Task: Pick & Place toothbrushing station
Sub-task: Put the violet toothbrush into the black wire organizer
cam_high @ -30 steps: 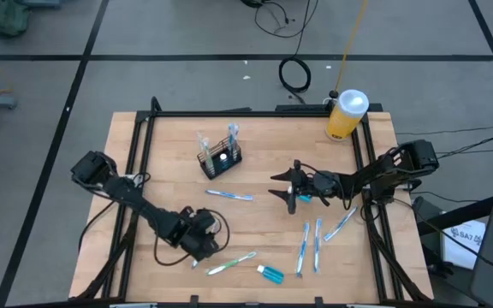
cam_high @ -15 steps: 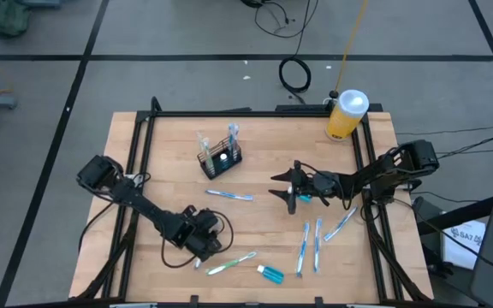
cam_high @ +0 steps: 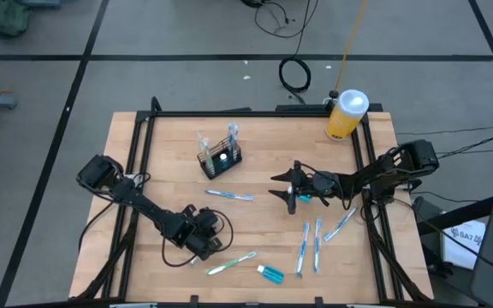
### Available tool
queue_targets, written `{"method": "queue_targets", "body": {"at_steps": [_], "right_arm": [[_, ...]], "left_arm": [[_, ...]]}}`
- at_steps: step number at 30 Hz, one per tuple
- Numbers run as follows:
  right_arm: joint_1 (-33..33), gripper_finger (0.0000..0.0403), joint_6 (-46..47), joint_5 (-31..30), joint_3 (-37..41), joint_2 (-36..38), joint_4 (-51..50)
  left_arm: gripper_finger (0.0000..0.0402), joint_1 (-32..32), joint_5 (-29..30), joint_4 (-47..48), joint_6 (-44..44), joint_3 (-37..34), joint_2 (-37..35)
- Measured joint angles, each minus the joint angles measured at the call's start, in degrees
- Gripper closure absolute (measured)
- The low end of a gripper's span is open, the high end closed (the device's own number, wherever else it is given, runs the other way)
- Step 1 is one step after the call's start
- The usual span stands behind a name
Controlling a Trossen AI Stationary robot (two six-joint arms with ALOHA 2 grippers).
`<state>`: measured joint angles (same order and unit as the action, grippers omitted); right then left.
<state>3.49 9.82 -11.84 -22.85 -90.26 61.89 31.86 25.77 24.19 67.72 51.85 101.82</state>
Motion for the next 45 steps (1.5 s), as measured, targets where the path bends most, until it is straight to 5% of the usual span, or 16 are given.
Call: {"method": "queue_targets", "body": {"at_steps": [11, 24, 34, 45], "right_arm": [[0.00, 0.0179, 0.00, 0.00, 0.00, 0.00, -0.04], [0.00, 0.0179, 0.00, 0.00, 0.00, 0.00, -0.42], [0.00, 0.0179, 0.00, 0.00, 0.00, 0.00, -0.43], [-0.28, 0.0179, -0.67, -0.07, 0.00, 0.00, 0.49]], "left_arm": [[0.0375, 0.39, 6.88, 1.44, -0.06, -0.11, -10.17], [0.0366, 0.51, 44.63, 2.33, -18.04, -0.04, -33.15], [0.0376, -4.74, 62.60, 2.75, -22.34, -2.06, -36.65], [0.0386, -14.20, 63.47, -2.12, -13.78, -11.73, -36.59]]}}
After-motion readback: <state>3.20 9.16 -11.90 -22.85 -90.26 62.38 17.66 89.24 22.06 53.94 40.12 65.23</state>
